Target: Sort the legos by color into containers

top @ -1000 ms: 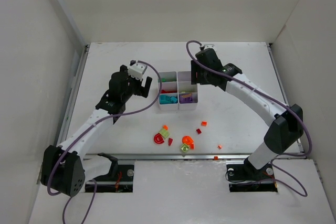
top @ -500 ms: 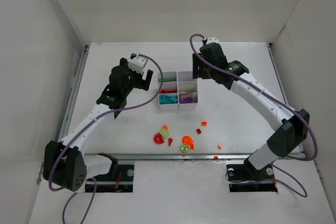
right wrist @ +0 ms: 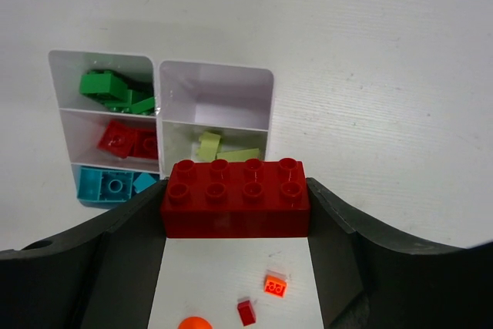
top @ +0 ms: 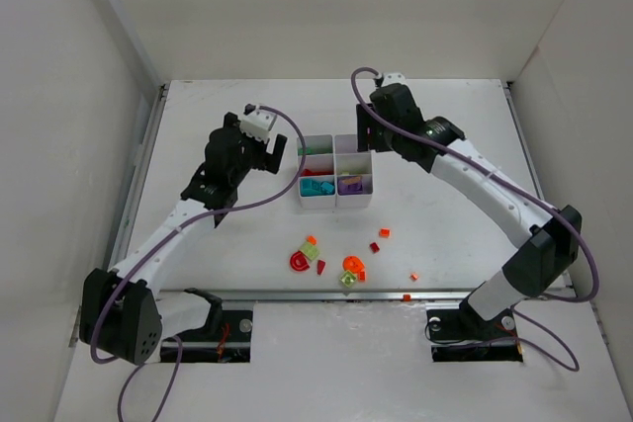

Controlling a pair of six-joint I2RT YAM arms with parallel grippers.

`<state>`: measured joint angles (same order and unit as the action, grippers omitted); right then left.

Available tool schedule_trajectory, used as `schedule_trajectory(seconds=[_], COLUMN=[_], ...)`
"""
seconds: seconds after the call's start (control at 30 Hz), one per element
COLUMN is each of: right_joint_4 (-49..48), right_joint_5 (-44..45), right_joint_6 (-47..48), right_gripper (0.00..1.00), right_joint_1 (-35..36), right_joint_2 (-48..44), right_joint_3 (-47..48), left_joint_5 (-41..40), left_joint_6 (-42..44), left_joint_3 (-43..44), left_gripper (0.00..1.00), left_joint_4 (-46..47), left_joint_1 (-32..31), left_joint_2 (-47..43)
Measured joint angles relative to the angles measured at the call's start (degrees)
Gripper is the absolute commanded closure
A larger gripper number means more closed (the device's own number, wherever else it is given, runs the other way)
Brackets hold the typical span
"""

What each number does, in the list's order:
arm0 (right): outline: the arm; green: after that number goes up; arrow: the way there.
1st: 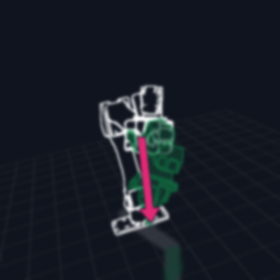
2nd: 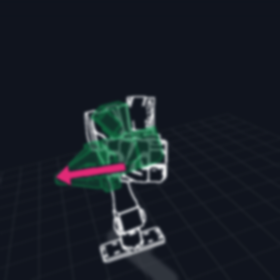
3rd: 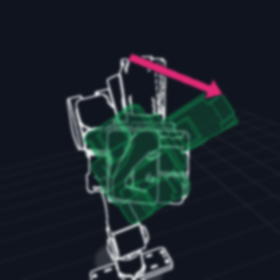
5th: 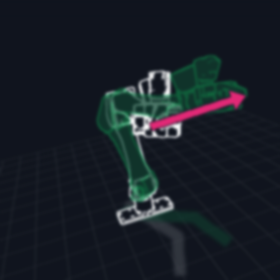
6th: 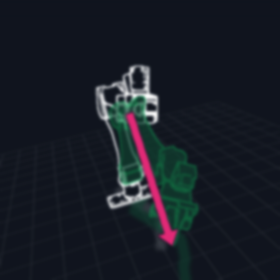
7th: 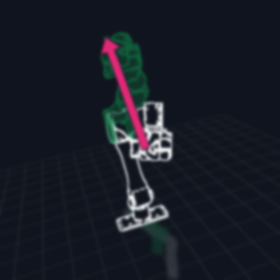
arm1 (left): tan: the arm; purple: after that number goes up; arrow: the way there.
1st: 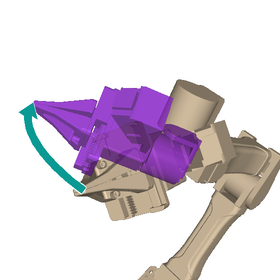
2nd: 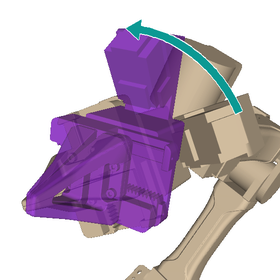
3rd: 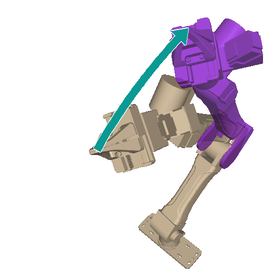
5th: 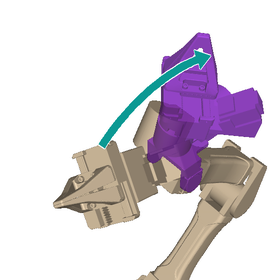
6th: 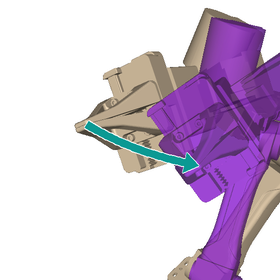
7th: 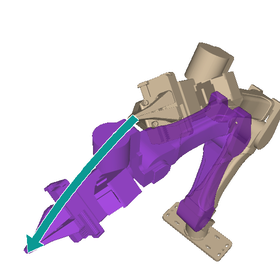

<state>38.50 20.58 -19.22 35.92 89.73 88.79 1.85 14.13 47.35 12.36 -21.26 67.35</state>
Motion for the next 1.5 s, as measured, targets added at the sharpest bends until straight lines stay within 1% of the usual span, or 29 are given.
schedule_trajectory(seconds=[0.23, 0.27, 0.5, 0.67, 0.83, 1.03, 1.1, 1.23, 1.4, 1.5], right_joint_4=[-1.51, -1.79, -2.1, -2.82, -4.79, -5.62, -5.68, -6.34, -10.12, -12.55], right_joint_5=[-0.81, -1.07, -1.88, -3.54, -5.57, -3.8, -2.97, -2.64, -2.86, -4.9], right_joint_6=[-0.48, -0.57, -1.18, -2.12, -4.09, -5.68, -5.03, -2.89, -1.11, 2.8], right_gripper=[1.0, 1.0, 1.0, 1.0, 1.0, 1.0, 1.0, 1.0, 1.0, 1.0], right_joint_1=[3.85, 4.15, 5.01, 5.9, 7.74, 8.31, 8.33, 8.28, 8.02, 7.34], right_joint_2=[2.34, 3.13, 7.89, 8.7, 12.28, 13.14, 12.61, 11.1, 5.97, 3.19], right_joint_3=[0.0, 0.0, 0.11, 0.74, 4.48, 4.7, 4.68, 3.61, -5.92, -9.44], left_joint_5=[-2.14, -2.36, -3.3, -3.67, -3.65, -3.63, -3.63, -5.03, -8.13, -7.76], left_joint_6=[-0.28, -0.33, -0.59, -1.11, -1.49, -2.56, -3.26, -6.32, -8.81, -8.79], left_joint_3=[-3.72, -4.31, -7.17, -7.56, -7.56, -7.52, -6.75, -2.25, 3.28, 5.57], left_gripper=[0.14, 0.13, 0.13, 0.13, 0.13, 0.13, 0.13, 0.13, 0.13, 0.14], left_joint_4=[-0.02, -0.22, -1.05, -1.09, -1.09, -2.78, -4.28, -6.8, -5.99, -4.37], left_joint_1=[0.0, 0.0, 0.17, 0.39, 0.39, 1.18, 1.97, 3.69, 5.88, 7.08], left_joint_2=[-2.6, -3.04, -5.51, -5.51, -5.51, -5.49, -4.48, 0.44, 6.62, 10.27])
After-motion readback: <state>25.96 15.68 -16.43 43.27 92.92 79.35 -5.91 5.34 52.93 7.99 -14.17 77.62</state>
